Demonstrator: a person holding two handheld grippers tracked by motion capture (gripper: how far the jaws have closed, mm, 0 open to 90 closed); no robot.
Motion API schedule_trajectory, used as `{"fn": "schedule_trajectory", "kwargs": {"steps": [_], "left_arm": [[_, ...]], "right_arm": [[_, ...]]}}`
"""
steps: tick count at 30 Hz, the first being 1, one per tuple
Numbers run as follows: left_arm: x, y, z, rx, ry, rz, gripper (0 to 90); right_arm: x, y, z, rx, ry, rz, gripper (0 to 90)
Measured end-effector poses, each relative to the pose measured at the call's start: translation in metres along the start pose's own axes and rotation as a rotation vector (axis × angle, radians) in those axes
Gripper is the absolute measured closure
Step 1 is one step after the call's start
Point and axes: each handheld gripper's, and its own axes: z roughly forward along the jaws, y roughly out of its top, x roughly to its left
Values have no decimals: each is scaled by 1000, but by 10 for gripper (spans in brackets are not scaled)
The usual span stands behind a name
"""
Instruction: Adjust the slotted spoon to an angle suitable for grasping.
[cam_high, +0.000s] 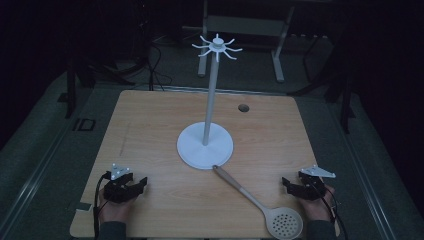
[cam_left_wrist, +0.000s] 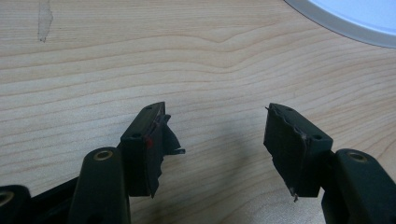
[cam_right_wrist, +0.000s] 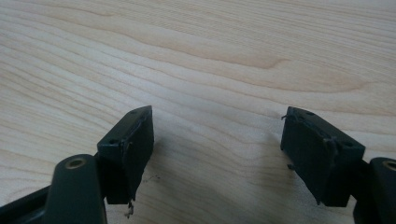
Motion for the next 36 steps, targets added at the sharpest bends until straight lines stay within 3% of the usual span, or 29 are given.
{"fn": "schedule_trajectory", "kwargs": {"steps": [9,17,23,36], "left_arm": [[1,0,-1,-1,3,0,398],[1,-1,-1,-2,5,-7,397],[1,-1,-1,-4,5,-9,398],[2,-1,-1,-4,5,-10,398]], "right_arm": [[3,11,-7,0,-12,-4,384],[9,33,-17,-25,-4,-61,409],[30,59,-35,-39,29,-141,407],[59,104,-39,57,72,-260,417]]}}
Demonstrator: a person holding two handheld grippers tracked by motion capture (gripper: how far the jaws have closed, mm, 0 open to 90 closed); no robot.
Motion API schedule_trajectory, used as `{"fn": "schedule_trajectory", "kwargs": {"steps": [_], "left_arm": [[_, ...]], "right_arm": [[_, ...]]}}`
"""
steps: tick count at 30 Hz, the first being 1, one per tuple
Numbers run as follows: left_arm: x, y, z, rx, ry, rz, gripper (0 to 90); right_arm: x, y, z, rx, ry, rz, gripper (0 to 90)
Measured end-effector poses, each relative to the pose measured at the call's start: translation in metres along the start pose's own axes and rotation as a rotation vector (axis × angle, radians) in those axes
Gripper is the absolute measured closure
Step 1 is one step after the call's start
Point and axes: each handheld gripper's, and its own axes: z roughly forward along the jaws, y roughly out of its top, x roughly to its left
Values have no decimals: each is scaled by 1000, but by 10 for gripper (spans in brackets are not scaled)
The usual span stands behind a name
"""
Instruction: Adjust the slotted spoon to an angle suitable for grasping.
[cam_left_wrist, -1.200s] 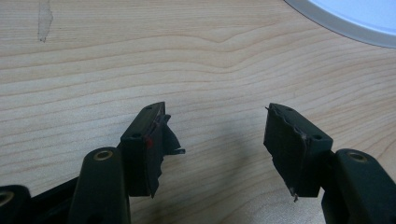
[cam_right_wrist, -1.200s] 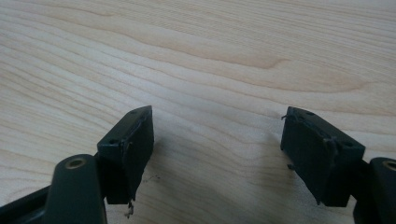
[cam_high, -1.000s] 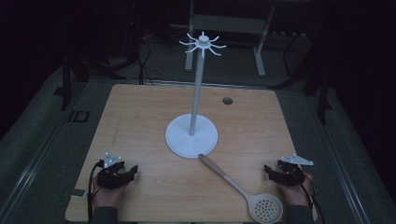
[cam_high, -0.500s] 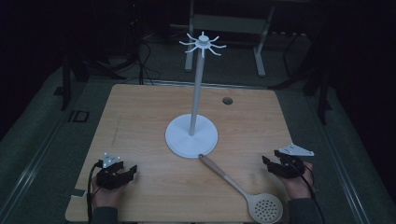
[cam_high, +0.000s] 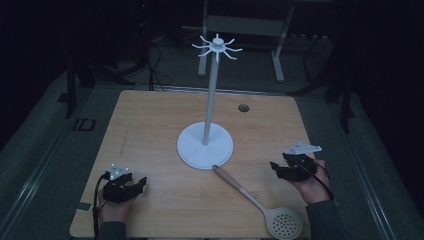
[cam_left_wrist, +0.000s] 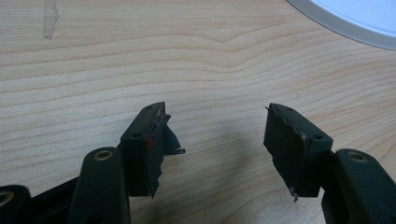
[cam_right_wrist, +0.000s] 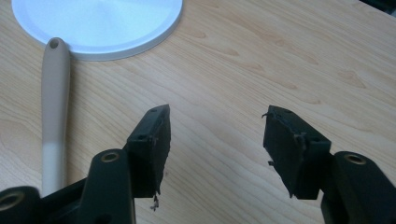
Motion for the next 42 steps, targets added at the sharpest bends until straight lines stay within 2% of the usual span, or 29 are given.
{"fn": "schedule_trajectory", "kwargs": {"steps": [7,11,23,30,36,42], "left_arm": [[0,0,0,-2,-2,-2,397],[0,0,0,-4,-2,-3,398],[0,0,0,-4,-2,-3,397],[0,0,0,-3,-4,-3,398],[1,0,0,-5,-4,-5,398],[1,0,0,-6,-5,-7,397]], "right_arm": [[12,18,9,58,12,-55,434],[18,24,16,80,32,-71,434],[29,33,35,163,68,-109,443],[37,39,42,190,81,-131,443],[46,45,47,218,90,-168,449],[52,51,51,240,99,-179,451]]}}
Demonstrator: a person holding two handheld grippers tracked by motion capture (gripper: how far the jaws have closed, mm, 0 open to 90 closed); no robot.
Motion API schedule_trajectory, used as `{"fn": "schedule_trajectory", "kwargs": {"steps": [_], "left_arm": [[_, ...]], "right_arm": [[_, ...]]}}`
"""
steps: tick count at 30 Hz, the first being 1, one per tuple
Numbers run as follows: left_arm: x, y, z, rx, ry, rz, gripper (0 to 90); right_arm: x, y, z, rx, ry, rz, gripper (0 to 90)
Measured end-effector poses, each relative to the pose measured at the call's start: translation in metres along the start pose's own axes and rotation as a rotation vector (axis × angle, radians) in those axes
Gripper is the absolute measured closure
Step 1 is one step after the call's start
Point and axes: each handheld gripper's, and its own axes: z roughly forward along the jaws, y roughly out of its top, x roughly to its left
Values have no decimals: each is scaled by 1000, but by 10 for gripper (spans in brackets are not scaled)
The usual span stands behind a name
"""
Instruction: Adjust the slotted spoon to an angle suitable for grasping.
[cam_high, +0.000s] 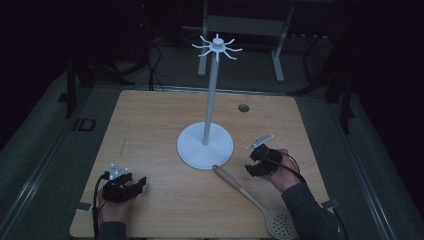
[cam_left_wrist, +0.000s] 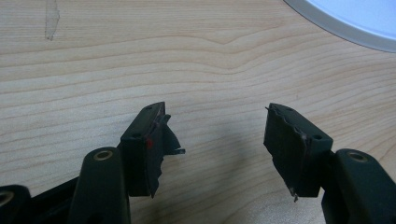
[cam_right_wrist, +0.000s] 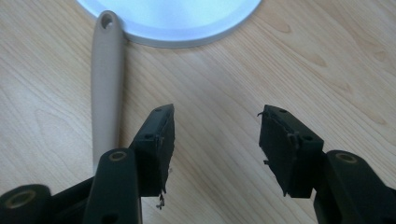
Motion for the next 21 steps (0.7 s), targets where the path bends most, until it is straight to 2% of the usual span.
{"fn": "schedule_trajectory", "kwargs": {"steps": [11,18,21], "left_arm": [[0,0,0,-1,-1,-2,397],[0,0,0,0,-3,0,397],[0,0,1,1,-2,-2,397]], "right_arm": [[16,9,11,57,44,-65,470],[23,8,17,89,82,-69,450],[27,7,18,100,97,-88,441]]}}
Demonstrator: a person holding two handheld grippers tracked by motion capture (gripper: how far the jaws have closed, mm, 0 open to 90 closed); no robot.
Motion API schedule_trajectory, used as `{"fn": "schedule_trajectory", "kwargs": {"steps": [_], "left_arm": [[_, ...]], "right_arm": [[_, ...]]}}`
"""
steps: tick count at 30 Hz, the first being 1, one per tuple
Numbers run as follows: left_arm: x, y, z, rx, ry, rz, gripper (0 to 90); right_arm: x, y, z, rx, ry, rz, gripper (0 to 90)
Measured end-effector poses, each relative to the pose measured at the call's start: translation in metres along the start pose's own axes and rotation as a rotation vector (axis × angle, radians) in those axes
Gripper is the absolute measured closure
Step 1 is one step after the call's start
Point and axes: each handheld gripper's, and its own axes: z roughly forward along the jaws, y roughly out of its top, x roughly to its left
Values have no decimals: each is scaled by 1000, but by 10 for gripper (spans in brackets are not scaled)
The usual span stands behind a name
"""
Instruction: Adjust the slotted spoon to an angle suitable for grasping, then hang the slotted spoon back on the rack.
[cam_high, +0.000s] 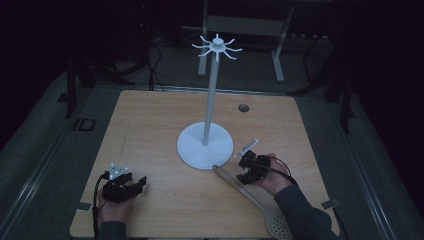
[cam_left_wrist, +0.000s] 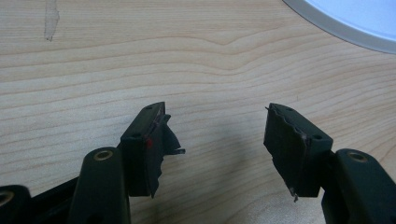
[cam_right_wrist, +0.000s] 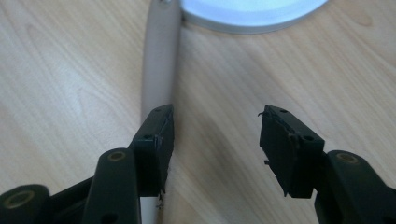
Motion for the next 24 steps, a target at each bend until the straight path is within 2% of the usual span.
{"fn": "schedule_trajectory", "kwargs": {"steps": [12,16,18,24], "left_arm": [[0,0,0,-1,0,-1,397],[0,0,0,0,2,0,397],[0,0,-1,-1,2,-1,397],[0,0,-1,-3,2,0,397]], "right_arm": [[8,0,11,39,40,-26,467],[10,-1,14,41,48,-34,542],[10,0,15,38,69,-18,556],[12,1,17,40,96,-17,576]]}}
